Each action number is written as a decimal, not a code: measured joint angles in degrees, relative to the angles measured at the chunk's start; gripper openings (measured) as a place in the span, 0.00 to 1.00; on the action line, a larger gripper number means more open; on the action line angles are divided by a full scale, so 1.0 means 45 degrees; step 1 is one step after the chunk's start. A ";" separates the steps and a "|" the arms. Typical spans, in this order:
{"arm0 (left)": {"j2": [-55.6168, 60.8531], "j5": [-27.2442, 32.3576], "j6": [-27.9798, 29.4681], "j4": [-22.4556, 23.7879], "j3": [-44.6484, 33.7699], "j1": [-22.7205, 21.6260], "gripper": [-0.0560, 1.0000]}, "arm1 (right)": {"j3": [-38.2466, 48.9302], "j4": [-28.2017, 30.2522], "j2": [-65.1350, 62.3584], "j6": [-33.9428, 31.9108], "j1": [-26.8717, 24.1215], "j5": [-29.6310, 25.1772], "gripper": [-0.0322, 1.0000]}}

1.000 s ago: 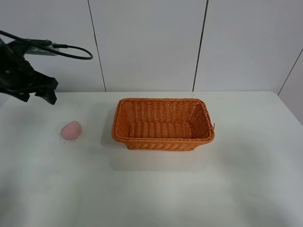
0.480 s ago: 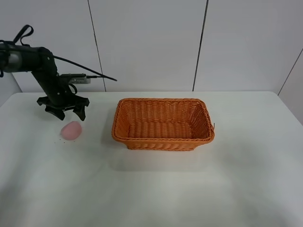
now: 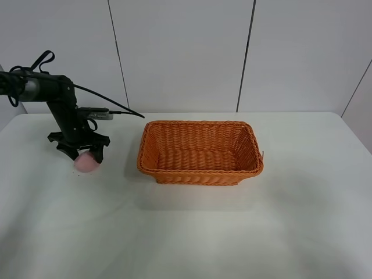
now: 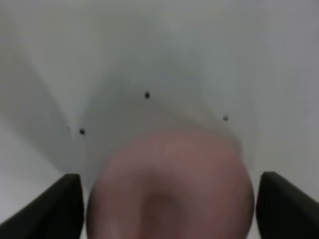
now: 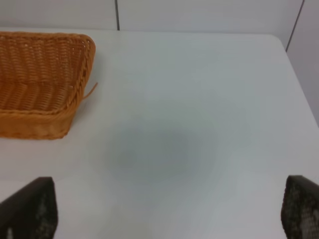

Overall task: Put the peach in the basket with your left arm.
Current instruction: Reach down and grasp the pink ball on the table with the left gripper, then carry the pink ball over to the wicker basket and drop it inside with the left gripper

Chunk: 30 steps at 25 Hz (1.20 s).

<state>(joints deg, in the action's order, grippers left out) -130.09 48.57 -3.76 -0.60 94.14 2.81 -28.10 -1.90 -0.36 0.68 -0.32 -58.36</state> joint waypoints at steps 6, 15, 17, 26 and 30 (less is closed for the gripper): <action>0.0294 0.0729 0.0761 0.0319 0.0240 0.0000 0.17 | 0.0000 0.0000 0.0000 0.0000 0.0000 0.0000 0.70; 0.2677 0.3799 0.1107 0.0774 0.2484 0.0000 0.10 | 0.0000 0.0000 0.0000 0.0000 0.0000 0.0000 0.70; 0.3048 0.4062 0.1119 0.0756 0.3149 0.0000 0.10 | 0.0000 0.0000 0.0000 0.0000 0.0000 0.0000 0.70; 0.3244 0.4075 0.1119 0.0134 0.3700 0.1308 0.10 | 0.0000 0.0000 0.0000 0.0000 0.0000 0.0000 0.70; 0.3149 0.4075 0.1129 0.0065 0.3747 0.3184 0.10 | 0.0000 0.0000 0.0000 0.0000 0.0000 0.0000 0.70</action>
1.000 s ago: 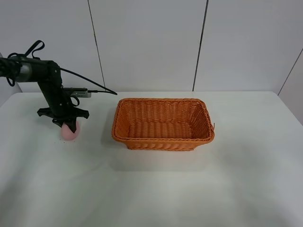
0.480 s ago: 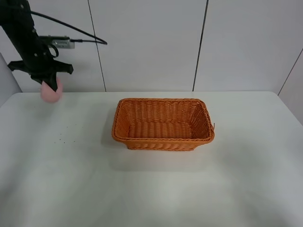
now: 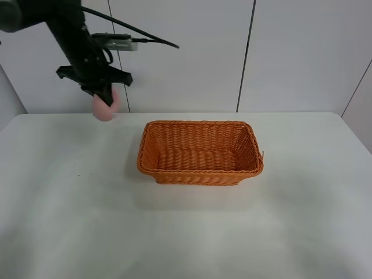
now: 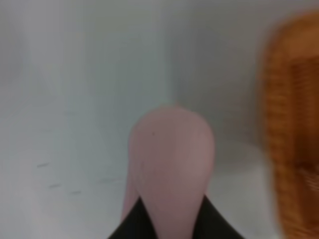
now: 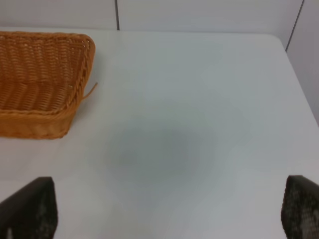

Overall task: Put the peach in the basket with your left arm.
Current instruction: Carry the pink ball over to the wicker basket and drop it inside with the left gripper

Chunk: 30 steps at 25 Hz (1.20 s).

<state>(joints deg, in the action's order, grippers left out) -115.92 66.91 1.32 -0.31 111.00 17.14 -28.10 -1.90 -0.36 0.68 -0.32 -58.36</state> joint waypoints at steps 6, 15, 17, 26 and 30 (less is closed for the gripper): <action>-0.1232 0.0000 0.0425 -0.0161 0.0855 0.2762 0.10 | 0.0000 0.0000 0.0000 0.0000 0.0000 0.0000 0.70; -0.4718 -0.0991 0.0548 -0.0729 0.3414 0.4685 0.10 | 0.0000 0.0000 0.0000 0.0000 0.0000 0.0000 0.70; -0.5136 -0.0987 0.0532 -0.0704 0.3442 0.4686 0.10 | 0.0000 0.0000 0.0000 0.0000 0.0000 0.0000 0.70; -0.5422 -0.0860 0.0995 -0.0675 0.3499 0.4605 0.69 | 0.0000 0.0000 0.0000 0.0000 0.0000 0.0000 0.70; -0.5217 -0.0283 0.0975 -0.0675 0.3565 0.4453 0.77 | 0.0000 0.0000 0.0000 0.0000 0.0000 0.0000 0.70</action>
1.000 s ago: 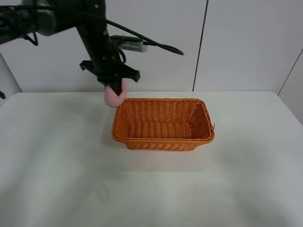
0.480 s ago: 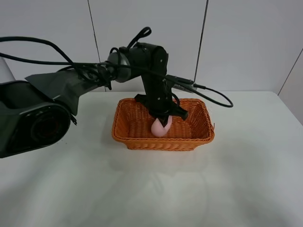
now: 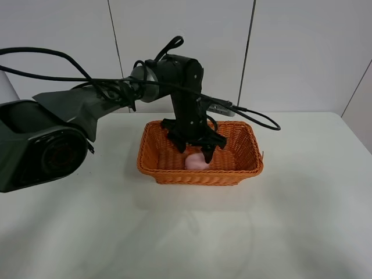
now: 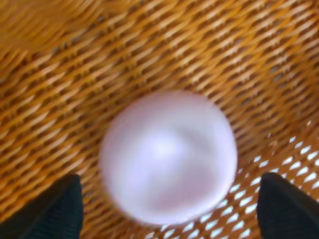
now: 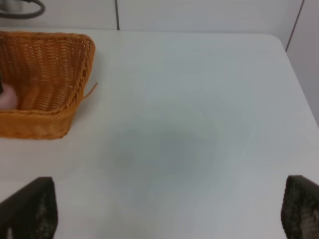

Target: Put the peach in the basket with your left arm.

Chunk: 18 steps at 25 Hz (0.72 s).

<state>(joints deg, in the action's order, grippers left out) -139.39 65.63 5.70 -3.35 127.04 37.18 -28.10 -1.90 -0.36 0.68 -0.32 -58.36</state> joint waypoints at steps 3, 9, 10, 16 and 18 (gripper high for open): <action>0.0326 0.0283 -0.0270 0.0452 0.0735 -0.0217 0.78 | 0.0000 0.0000 0.0000 0.0000 0.0000 0.0000 0.70; 0.1239 0.0298 -0.0392 0.0634 0.1867 -0.0917 0.78 | 0.0000 0.0000 0.0000 0.0000 0.0000 0.0000 0.70; 0.1318 0.0298 -0.0457 0.0646 0.1886 -0.1080 0.78 | 0.0000 0.0000 0.0000 0.0000 0.0000 0.0000 0.70; 0.1320 0.0298 -0.0944 0.0636 0.1889 -0.2568 0.78 | 0.0000 0.0000 0.0000 0.0000 0.0000 0.0000 0.70; 0.1320 0.0298 -0.1141 0.0636 0.1889 -0.3288 0.78 | 0.0000 0.0000 0.0000 0.0000 0.0000 0.0000 0.70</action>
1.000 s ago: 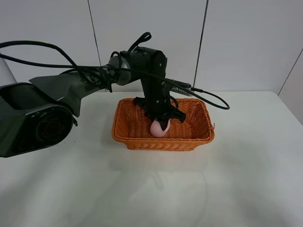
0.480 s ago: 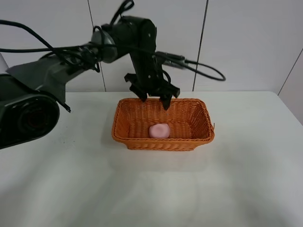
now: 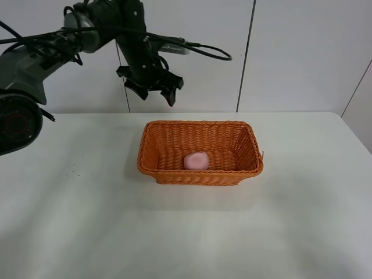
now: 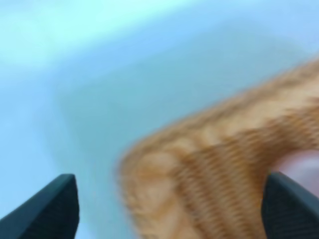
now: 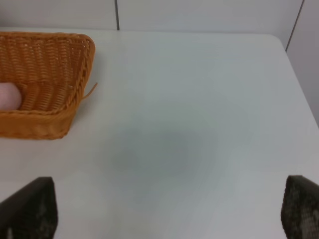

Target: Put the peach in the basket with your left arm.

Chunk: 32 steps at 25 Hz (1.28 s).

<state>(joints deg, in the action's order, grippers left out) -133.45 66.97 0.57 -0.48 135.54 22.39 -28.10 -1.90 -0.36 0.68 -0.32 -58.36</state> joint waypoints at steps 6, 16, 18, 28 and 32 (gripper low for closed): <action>0.0000 0.0000 -0.0325 0.0014 0.0000 -0.2711 0.78 | 0.0000 0.0000 0.0000 0.0000 0.0000 0.0000 0.70; -0.0001 0.0000 -0.0325 -0.0335 -0.0626 -0.4707 0.78 | 0.0000 0.0000 0.0000 0.0000 0.0000 0.0000 0.70; 0.0013 0.0000 -0.0325 -0.0473 -0.0696 -0.4672 0.78 | 0.0000 0.0000 0.0000 0.0000 0.0000 0.0000 0.70; 0.3013 0.0008 -0.0357 -0.1306 -0.2589 -0.4672 0.77 | 0.0000 0.0000 0.0000 0.0000 0.0000 0.0000 0.70; 0.5325 0.0008 -0.0369 -0.0913 -0.5173 -0.4672 0.77 | 0.0000 0.0000 0.0000 0.0000 0.0000 0.0000 0.70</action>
<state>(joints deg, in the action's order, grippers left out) -109.49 67.01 -1.09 -4.59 112.26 1.36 -28.10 -1.90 -0.36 0.68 -0.32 -58.36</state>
